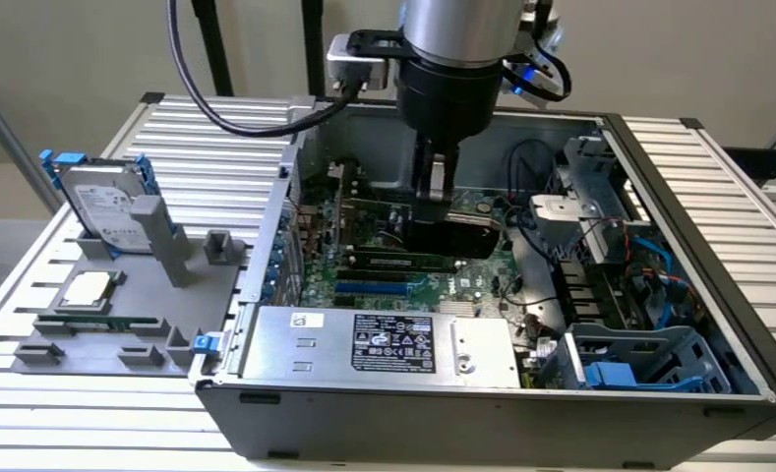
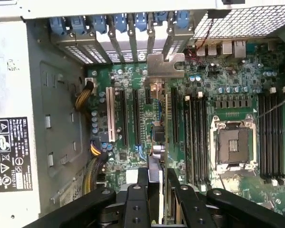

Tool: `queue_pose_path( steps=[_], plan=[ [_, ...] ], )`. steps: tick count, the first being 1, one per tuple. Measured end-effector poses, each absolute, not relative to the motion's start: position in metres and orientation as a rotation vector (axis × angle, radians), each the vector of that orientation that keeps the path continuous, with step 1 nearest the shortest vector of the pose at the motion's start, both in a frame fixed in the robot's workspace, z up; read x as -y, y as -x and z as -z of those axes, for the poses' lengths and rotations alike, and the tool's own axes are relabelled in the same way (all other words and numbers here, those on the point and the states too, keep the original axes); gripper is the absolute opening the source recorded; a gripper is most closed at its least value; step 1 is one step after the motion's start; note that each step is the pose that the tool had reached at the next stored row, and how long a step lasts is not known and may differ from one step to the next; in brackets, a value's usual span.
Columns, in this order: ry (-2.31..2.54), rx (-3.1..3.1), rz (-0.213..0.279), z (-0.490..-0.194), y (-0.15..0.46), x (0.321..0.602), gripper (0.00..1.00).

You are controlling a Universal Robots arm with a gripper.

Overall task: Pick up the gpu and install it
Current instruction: 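Insert the gpu into the slot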

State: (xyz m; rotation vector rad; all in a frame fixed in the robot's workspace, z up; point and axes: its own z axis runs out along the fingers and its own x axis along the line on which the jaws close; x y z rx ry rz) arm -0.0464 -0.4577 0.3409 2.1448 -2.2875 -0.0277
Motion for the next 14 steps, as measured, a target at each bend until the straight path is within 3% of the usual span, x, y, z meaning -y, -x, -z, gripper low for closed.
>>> queue_pose_path(
  steps=[14],
  plan=[
    [-2.202, 2.284, 0.007, -0.321, 0.078, 0.455, 0.00]
  ],
)
